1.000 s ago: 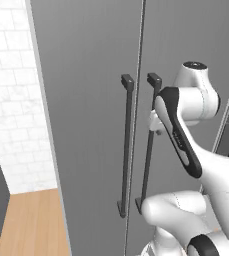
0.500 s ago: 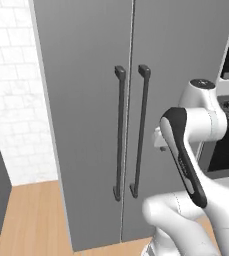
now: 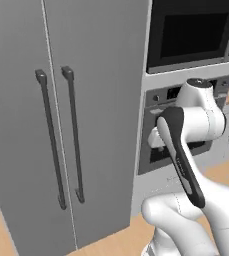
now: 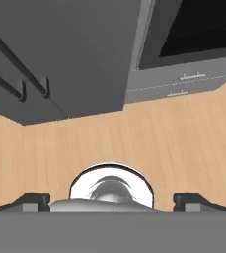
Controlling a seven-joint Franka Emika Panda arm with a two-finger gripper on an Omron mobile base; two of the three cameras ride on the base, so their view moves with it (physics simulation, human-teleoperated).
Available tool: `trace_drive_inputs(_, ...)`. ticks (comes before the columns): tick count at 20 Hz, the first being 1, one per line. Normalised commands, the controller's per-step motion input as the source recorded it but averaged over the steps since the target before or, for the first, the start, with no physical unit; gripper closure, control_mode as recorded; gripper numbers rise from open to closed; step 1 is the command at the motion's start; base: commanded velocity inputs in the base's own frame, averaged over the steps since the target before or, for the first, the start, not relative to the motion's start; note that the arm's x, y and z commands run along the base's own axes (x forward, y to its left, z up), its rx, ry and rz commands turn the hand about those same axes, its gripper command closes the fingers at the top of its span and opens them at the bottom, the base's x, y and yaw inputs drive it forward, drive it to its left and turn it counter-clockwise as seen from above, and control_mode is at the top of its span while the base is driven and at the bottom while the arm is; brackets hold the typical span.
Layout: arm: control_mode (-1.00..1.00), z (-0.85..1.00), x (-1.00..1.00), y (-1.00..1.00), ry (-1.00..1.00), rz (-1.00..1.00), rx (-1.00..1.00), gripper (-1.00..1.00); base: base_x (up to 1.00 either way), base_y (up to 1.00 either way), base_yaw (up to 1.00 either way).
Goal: Navigate to the stand mixer.
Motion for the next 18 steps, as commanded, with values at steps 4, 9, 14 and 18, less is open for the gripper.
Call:
trace_drive_inputs(4,1.00,0.00,0.00,0.00,0.00,0.00,0.00,-1.00,0.00,-0.86,-0.51)
trace_drive_inputs(9,1.00,0.00,0.00,0.00,0.00,0.00,0.00,-1.00,0.08,-0.82,-0.53)
trace_drive_inputs(14,1.00,0.00,0.00,0.00,0.00,0.00,0.00,-1.00,0.16,-0.78,-0.51)
trace_drive_inputs(18,1.00,0.00,0.00,0.00,0.00,0.00,0.00,-1.00,0.25,-0.70,-0.45)
